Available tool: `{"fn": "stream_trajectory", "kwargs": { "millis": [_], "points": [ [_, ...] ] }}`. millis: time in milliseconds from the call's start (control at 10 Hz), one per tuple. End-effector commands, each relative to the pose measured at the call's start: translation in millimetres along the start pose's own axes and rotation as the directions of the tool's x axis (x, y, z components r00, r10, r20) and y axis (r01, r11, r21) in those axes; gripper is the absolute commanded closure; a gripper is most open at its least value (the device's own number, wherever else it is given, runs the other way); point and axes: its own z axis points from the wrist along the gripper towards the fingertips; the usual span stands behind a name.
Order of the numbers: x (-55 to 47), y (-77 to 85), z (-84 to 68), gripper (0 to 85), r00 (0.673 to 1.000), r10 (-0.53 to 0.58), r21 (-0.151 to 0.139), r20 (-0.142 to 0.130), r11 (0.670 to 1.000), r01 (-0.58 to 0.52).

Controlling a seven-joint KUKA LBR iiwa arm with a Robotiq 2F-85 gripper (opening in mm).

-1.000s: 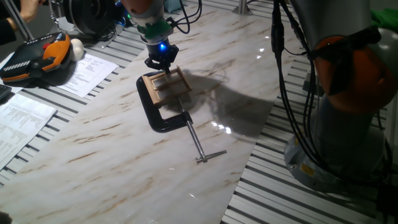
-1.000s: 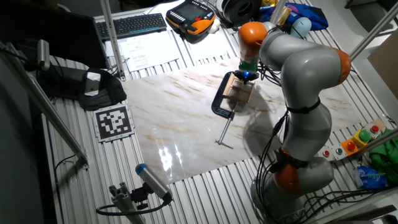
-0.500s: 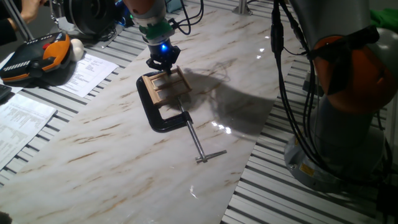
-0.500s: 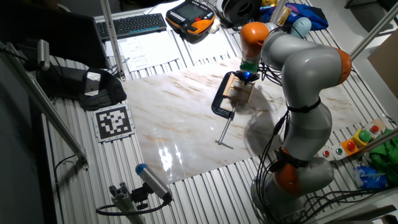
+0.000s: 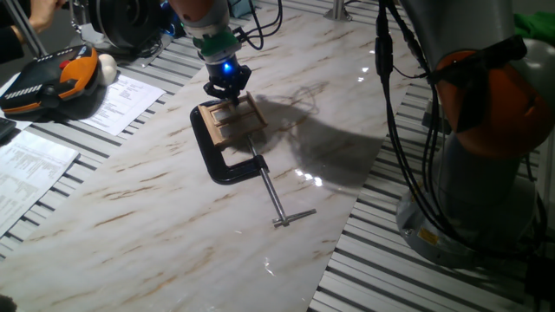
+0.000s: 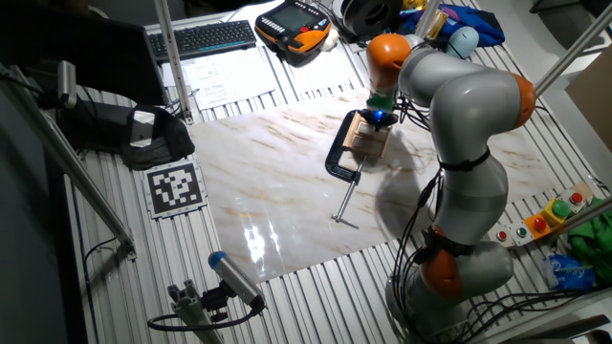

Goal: Open a sliding window

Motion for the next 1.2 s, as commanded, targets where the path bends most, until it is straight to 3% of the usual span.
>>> {"fn": "stream_trajectory", "kwargs": {
  "millis": [0,1100],
  "points": [
    [-0.1,0.1,1.9,85.0,1.0,0.002,0.001,0.001,1.0,-0.002],
    [-0.8,1.3,8.4,85.0,0.999,0.038,0.019,-0.01,0.999,-0.037]
  ]
}}
